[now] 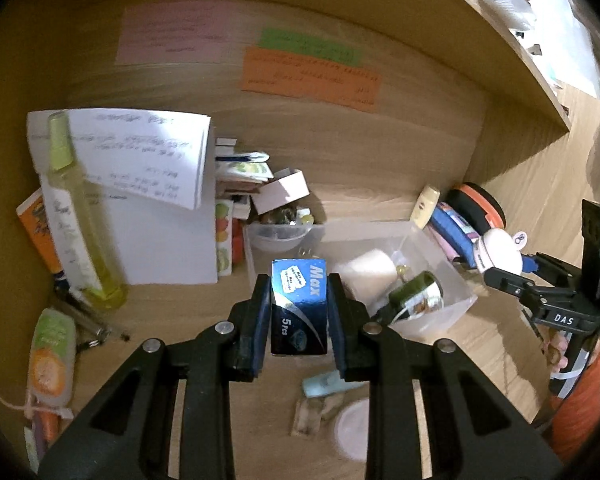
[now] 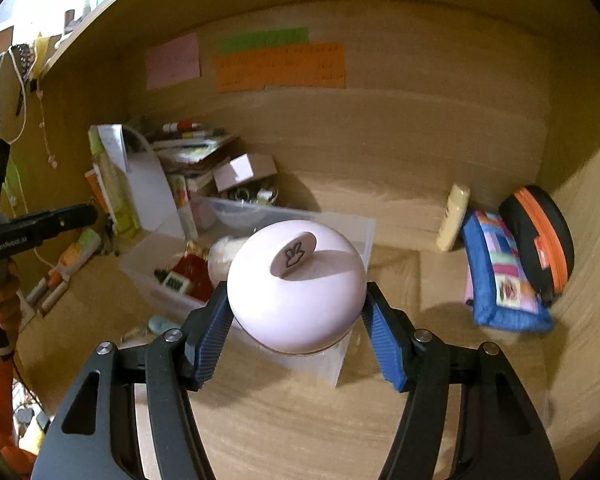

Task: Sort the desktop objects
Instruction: 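Carry the pink compact and blue card pack into the clear box and release both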

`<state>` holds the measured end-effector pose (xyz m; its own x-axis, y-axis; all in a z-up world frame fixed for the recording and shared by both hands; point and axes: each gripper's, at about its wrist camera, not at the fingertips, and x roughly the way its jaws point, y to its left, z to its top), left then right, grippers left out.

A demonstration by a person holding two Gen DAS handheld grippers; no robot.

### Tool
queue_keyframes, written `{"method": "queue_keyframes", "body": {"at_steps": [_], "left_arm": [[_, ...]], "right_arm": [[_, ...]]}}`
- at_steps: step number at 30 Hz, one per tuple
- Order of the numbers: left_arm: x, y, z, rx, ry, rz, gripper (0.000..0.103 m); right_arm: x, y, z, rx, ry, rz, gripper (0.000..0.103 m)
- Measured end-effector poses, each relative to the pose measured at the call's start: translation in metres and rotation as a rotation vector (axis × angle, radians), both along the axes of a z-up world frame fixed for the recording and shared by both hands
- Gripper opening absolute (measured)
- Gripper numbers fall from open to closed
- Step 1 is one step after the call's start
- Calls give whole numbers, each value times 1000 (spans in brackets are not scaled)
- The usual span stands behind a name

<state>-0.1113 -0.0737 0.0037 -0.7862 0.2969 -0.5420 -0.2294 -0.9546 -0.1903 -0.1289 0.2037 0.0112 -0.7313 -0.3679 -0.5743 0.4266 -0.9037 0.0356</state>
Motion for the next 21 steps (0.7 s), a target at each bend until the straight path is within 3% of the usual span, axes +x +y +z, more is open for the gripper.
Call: {"method": "queue_keyframes", "body": {"at_steps": [8, 21], "left_arm": [[-31, 14, -10, 29, -43, -21, 26], [-73, 30, -59, 29, -183, -56, 26]], "right_arm": [[-33, -11, 0, -2, -12, 9, 60], [-74, -34, -38, -20, -103, 26, 60]]}}
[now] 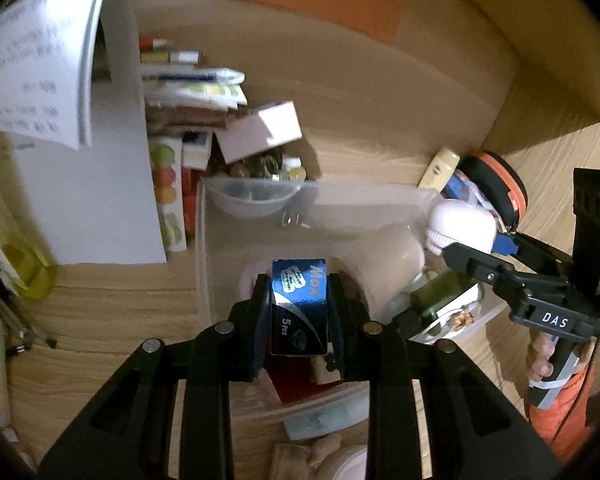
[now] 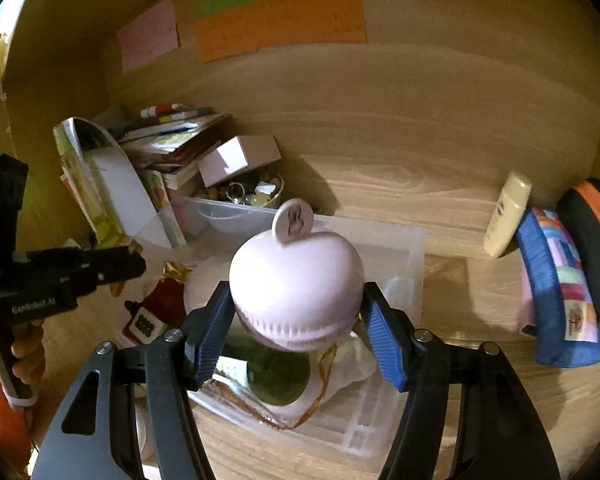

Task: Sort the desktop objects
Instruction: 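Carry the pink compact and blue card pack into the clear box and release both, then withdraw both grippers from the box toward the desk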

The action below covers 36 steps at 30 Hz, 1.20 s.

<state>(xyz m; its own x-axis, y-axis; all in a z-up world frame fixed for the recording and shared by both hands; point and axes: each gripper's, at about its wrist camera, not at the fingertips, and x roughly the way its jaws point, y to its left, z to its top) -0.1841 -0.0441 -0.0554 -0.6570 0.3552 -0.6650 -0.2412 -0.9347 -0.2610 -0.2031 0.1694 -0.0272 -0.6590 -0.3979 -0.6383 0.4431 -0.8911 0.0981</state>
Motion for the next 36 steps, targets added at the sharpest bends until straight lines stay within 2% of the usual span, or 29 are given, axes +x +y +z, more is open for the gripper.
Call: {"method": "queue_keyframes", "body": {"at_steps": [3, 11, 17, 19, 20, 25, 30, 36], "left_arm": [[-5, 2, -7, -2, -22, -7, 26], [-6, 12, -10, -32, -18, -27, 28], [-1, 17, -8, -40, 0, -39, 42], [1, 17, -6, -46, 16, -33, 55], [3, 15, -4, -47, 25, -23, 58], [4, 2, 1, -1, 39, 5, 61], [6, -15, 10, 105, 45, 15, 61], [19, -24, 26, 109, 88, 49, 61]], "right_arm": [[-4, 0, -7, 17, -5, -13, 60], [-7, -3, -13, -6, -21, 10, 60], [-3, -9, -15, 13, -10, 17, 62], [-4, -8, -16, 11, -13, 15, 69], [-5, -8, -16, 9, -14, 10, 70], [-5, -5, -18, -10, -27, 8, 72], [0, -5, -11, -33, -20, 33, 72], [21, -7, 8, -42, 16, 48, 72]]}}
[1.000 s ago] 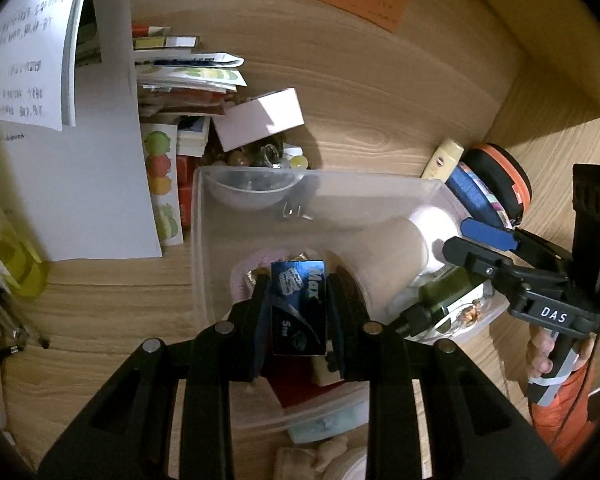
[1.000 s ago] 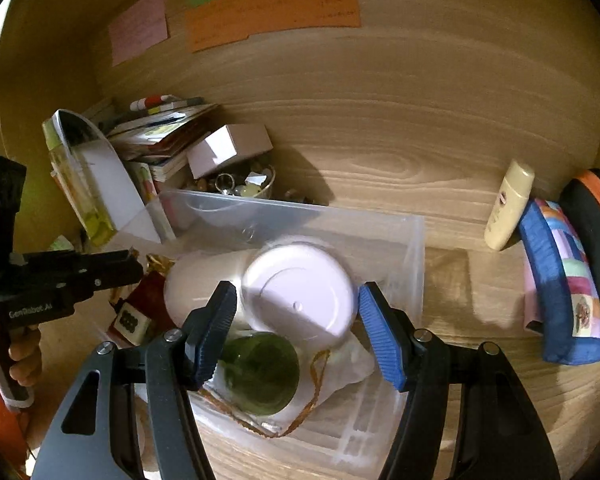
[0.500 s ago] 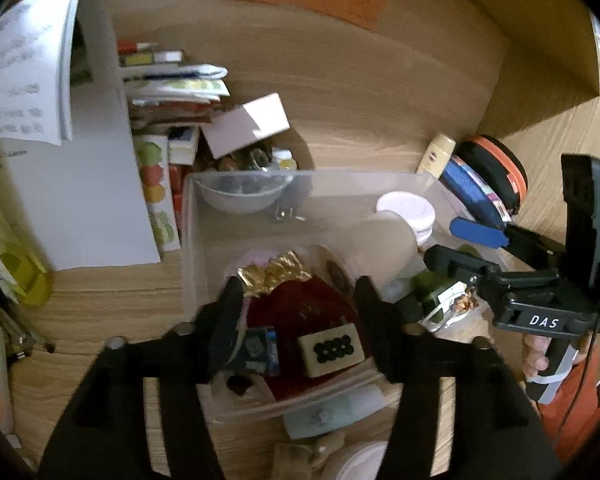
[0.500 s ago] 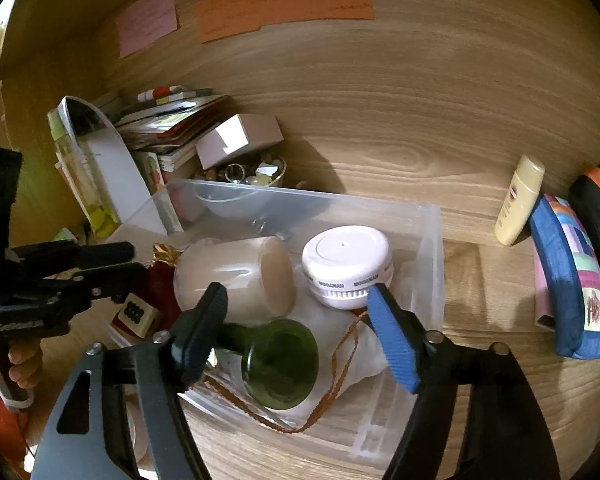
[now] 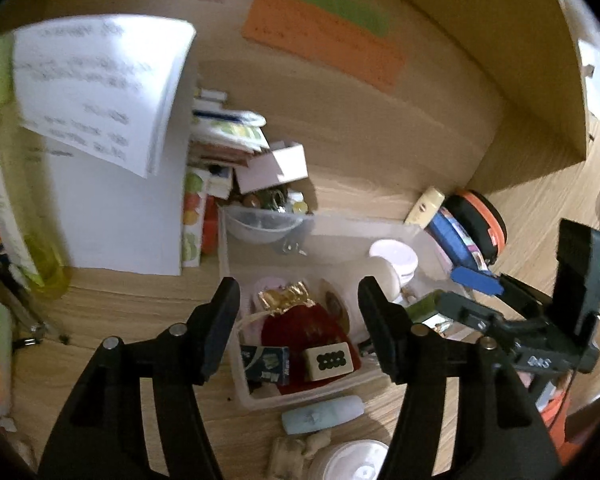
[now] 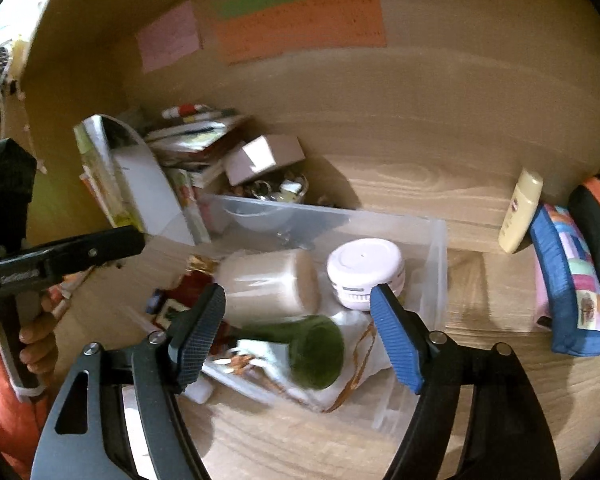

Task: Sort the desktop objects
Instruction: 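Withdraw both grippers from the box toward the desk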

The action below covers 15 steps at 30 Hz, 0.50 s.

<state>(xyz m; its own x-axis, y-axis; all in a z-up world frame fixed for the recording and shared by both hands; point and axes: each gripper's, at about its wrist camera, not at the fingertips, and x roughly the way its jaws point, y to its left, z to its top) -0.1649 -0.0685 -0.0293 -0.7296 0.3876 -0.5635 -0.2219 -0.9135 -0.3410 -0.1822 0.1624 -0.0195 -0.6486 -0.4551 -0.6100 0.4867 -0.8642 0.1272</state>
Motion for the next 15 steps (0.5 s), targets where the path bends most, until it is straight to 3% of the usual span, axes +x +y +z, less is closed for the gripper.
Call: {"method": "queue_keyframes", "body": {"at_steps": [4, 7, 15], "left_arm": [[16, -6, 9, -62, 35, 45, 63], [29, -12, 9, -102, 43, 57, 65], [57, -30, -14, -214, -16, 64, 65]], "right_arm": [[28, -6, 11, 21, 55, 24, 81], [49, -11, 14, 32, 85, 44, 82], [82, -36, -13, 48, 19, 134, 82]]}}
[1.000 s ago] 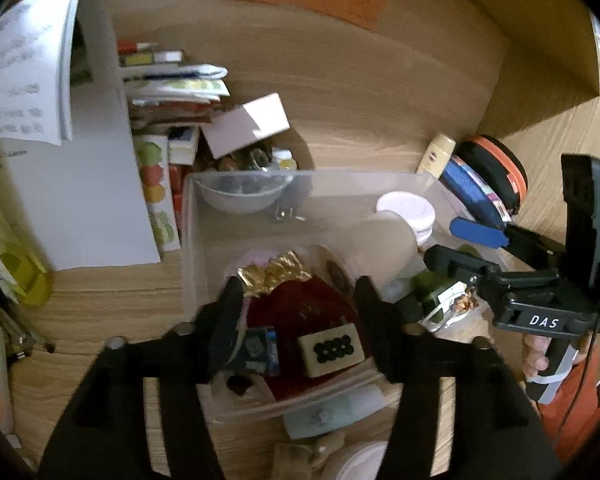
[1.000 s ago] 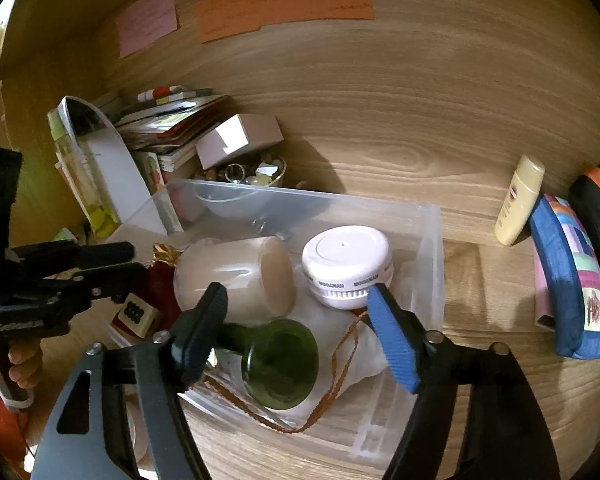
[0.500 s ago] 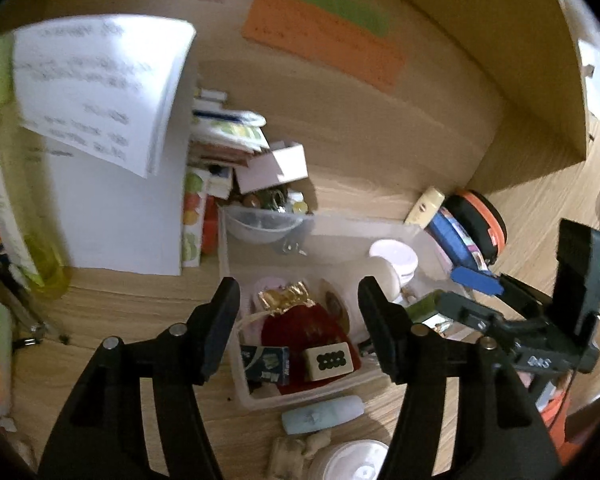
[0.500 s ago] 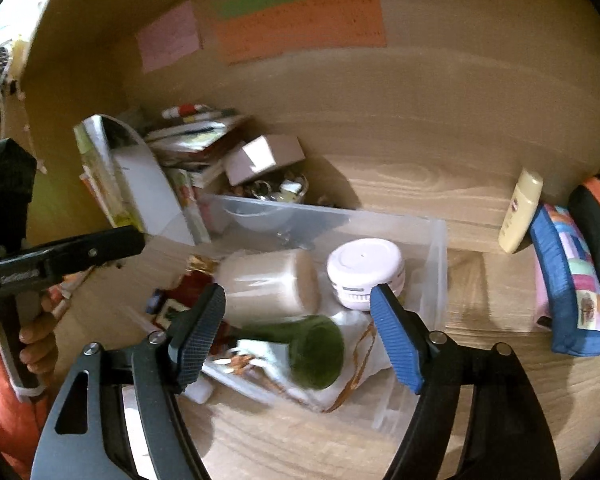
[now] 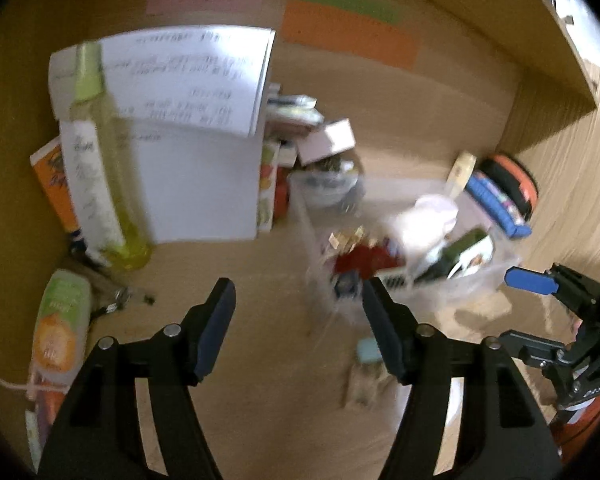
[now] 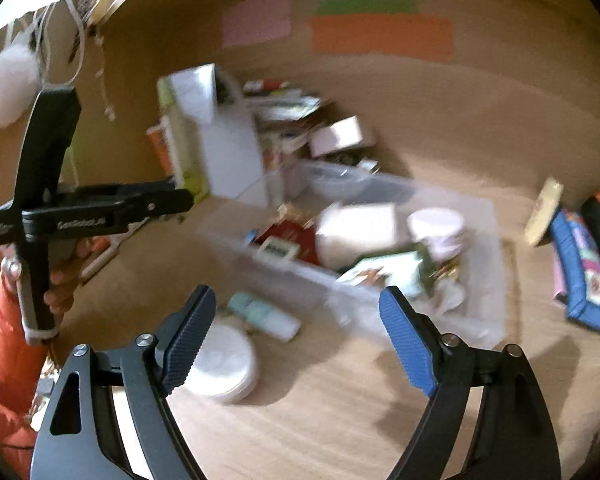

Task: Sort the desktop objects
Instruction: 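Withdraw both grippers from the box toward the desk, then grasp the white lidded tub with the right gripper while the left gripper grasps the small clear vial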

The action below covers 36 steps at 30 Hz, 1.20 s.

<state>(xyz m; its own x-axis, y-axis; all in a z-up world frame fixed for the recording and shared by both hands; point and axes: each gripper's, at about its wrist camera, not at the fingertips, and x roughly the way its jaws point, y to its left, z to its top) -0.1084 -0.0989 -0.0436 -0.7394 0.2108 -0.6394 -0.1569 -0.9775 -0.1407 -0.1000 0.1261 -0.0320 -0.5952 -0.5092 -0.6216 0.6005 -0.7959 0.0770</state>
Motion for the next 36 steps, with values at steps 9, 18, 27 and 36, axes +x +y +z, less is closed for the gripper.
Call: {"method": "queue_keyframes", "body": {"at_steps": [9, 18, 27, 36], "left_arm": [[15, -1, -40, -79, -118, -40, 65], [26, 16, -58, -107, -161, -99, 65], [27, 40, -64, -138, -177, -162, 65], [18, 64, -69, -198, -176, -210, 35]], "right_arm": [[14, -32, -45, 49, -138, 93, 82], [21, -66, -63, 149, -168, 151, 80], [19, -53, -64, 160, -168, 123, 62], [12, -13, -54, 106, -161, 42, 63]]}}
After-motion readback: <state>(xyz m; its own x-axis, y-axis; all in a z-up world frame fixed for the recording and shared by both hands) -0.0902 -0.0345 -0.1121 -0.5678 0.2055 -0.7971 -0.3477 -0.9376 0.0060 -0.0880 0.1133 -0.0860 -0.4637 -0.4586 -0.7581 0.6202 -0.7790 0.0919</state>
